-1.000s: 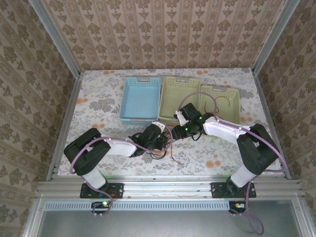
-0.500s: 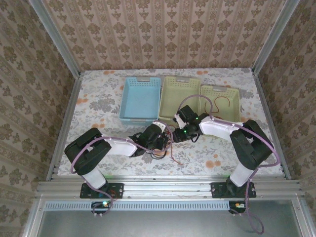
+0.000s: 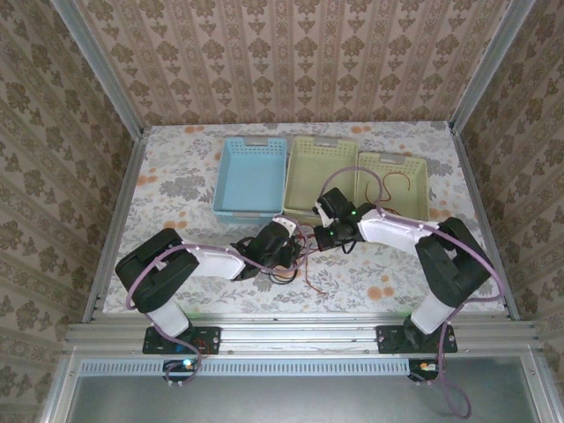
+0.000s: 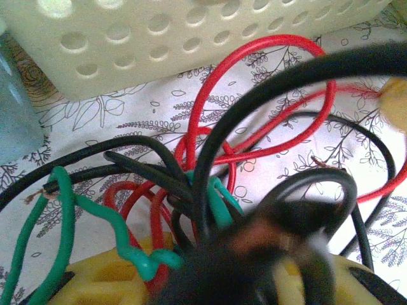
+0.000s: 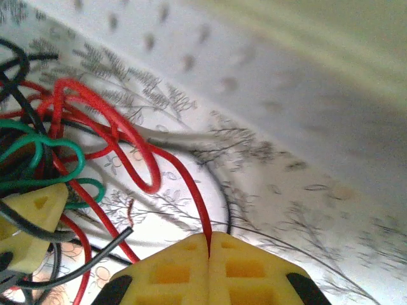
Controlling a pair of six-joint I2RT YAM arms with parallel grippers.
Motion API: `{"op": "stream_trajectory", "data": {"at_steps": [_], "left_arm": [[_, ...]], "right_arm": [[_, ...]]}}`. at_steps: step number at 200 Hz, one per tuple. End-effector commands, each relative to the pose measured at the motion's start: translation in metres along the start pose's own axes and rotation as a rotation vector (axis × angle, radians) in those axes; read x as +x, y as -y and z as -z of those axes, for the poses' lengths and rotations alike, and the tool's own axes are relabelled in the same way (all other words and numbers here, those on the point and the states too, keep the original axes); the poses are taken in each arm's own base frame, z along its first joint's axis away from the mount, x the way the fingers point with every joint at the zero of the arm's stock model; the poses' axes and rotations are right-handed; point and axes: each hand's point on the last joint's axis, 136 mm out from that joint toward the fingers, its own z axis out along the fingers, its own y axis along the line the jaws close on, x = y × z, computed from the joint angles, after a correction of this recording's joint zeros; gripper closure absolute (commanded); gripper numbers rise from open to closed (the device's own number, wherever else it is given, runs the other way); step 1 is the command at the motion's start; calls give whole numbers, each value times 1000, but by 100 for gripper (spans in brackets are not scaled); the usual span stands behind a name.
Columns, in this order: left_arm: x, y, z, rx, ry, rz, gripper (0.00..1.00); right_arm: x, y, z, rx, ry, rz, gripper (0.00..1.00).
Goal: Untangle the cables
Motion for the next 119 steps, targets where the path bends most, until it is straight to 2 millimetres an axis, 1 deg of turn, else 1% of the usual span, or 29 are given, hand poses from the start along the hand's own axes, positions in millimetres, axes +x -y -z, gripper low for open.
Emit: {"op": "stream_trajectory", "data": {"at_steps": [1, 7, 10, 12, 14, 35, 64, 92, 119], "left_arm": [[46, -9, -5, -34, -159, -39, 63], [47, -9, -4, -34, -161, -40, 63], [47, -8, -4, -35, -161, -39, 62], [47, -9, -4, -37, -161, -38, 62], [47, -9, -4, -36, -162, -38, 62], [49, -10, -4, -38, -167, -40, 55], [50, -9, -6, -34, -174, -42, 53], [52, -10, -9, -39, -185, -42, 51], [52, -10, -8, -43, -185, -43, 50]], "right_arm": [[-29, 30, 39, 171, 194, -45, 100], [-34, 36, 49, 194, 233, -53, 100], [-35, 39, 50, 210, 241, -57, 100], [-39, 40, 59, 211, 271, -63, 100], [-41, 41, 64, 216, 287, -68, 100], [-56, 63, 103, 295, 401, -127, 100], [-71, 97, 162, 373, 573, -255, 100], [-76, 132, 216, 376, 738, -412, 100], [-70, 163, 262, 408, 877, -544, 100]]}}
